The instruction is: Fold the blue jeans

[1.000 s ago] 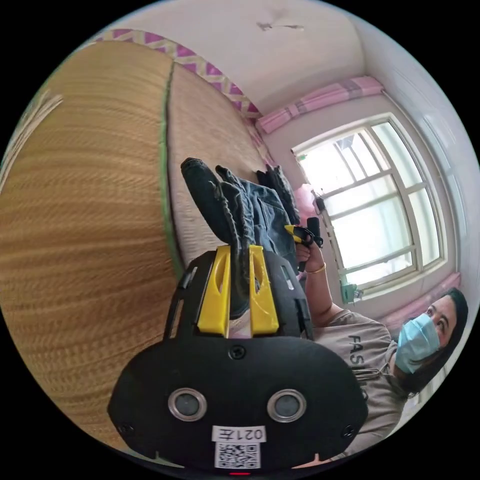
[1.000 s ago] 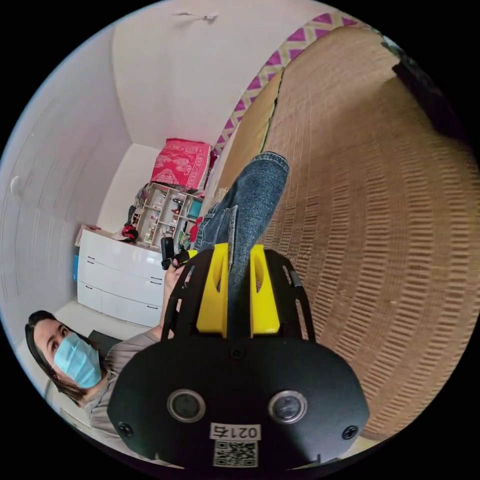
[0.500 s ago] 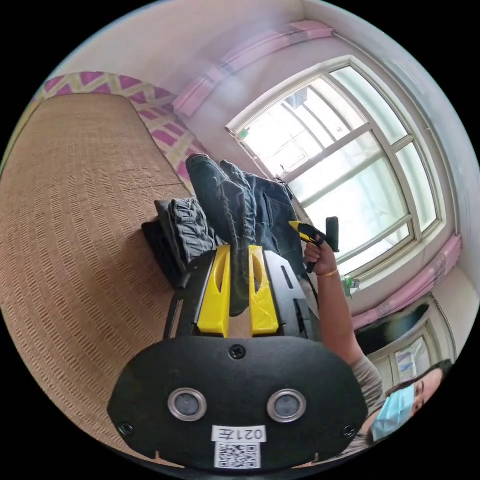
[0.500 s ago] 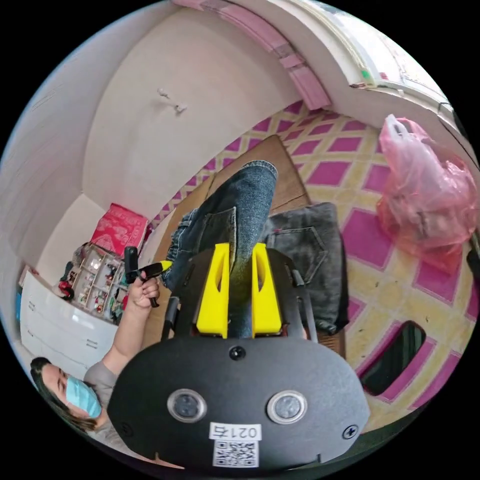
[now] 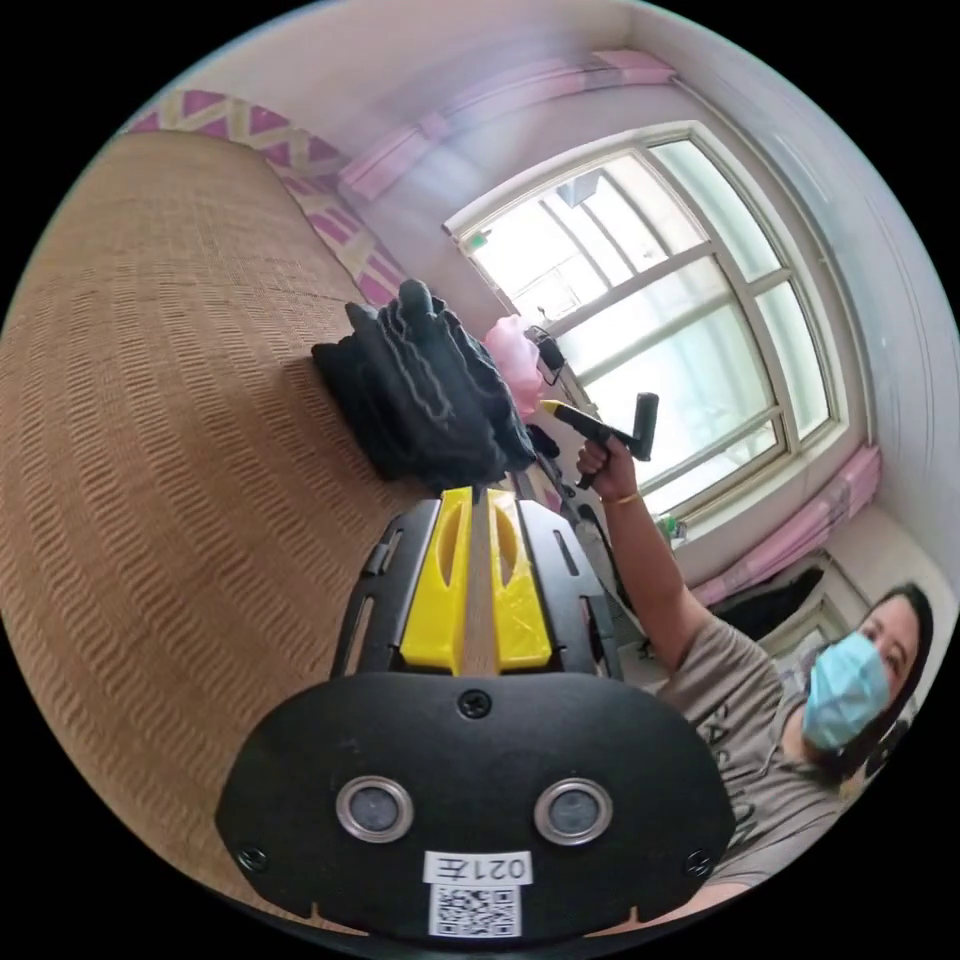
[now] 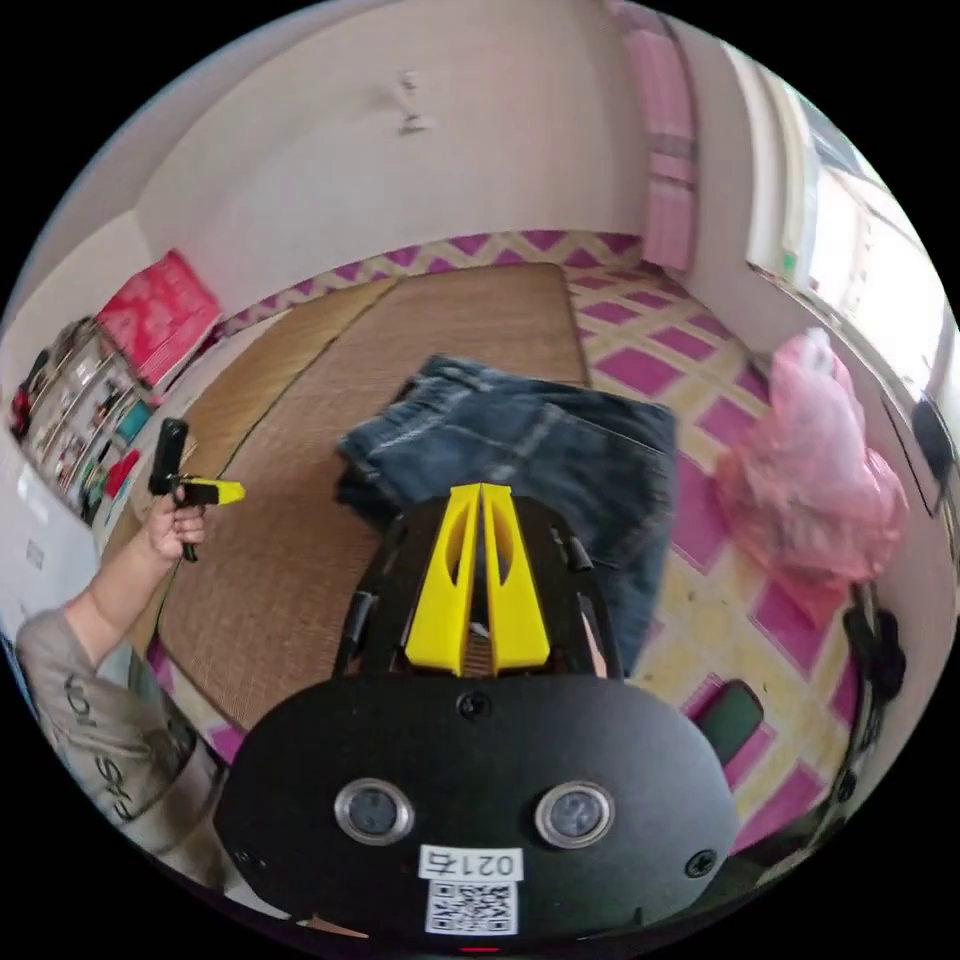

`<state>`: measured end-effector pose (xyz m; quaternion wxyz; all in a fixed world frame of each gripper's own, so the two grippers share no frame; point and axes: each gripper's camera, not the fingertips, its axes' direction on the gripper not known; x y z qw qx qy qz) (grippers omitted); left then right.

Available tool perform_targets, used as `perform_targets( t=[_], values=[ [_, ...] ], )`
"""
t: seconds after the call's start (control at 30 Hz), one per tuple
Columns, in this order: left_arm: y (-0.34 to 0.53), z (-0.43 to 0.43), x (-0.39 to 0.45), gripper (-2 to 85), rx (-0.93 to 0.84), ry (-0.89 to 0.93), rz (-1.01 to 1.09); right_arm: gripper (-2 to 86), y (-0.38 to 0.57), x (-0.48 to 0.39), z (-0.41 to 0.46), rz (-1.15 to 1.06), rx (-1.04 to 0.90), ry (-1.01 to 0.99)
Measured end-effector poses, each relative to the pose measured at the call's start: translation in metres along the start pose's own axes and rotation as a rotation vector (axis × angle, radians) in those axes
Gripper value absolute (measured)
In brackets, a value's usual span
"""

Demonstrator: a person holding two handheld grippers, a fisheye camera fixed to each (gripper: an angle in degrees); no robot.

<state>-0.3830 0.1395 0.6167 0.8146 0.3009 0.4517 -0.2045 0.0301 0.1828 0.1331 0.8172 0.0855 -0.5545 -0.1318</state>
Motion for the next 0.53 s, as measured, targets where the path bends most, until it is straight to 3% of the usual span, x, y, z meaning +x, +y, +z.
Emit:
perform_targets(
  t=[0.1,0.23,0.3,0.37,0.53],
  values=[
    [0.090,-0.070,0.030,-0.7,0.033,-0.087,0.071,-0.4,-0.009,-0.120,-0.002,-0.233,0.031,-0.125],
    [0.220,-0.157,0.072,-0.9,0.148,-0.384,0.226,-0.9,-0.011,-0.288,0.025,-0.461,0.080,-0.330],
    [0.266,-0.185,0.082,-0.9,0.212,-0.413,0.298,-1.0,-0.014,-0.355,0.043,-0.539,0.100,-0.424],
    [0.303,-0.208,0.085,-0.9,0.259,-0.361,0.357,-1.0,-0.027,-0.442,0.071,-0.640,0.091,-0.570],
    [0.362,-0.240,0.057,-1.0,0.276,-0.018,0.475,-0.7,-0.074,-0.620,0.124,-0.874,-0.086,-0.635]
  ],
)
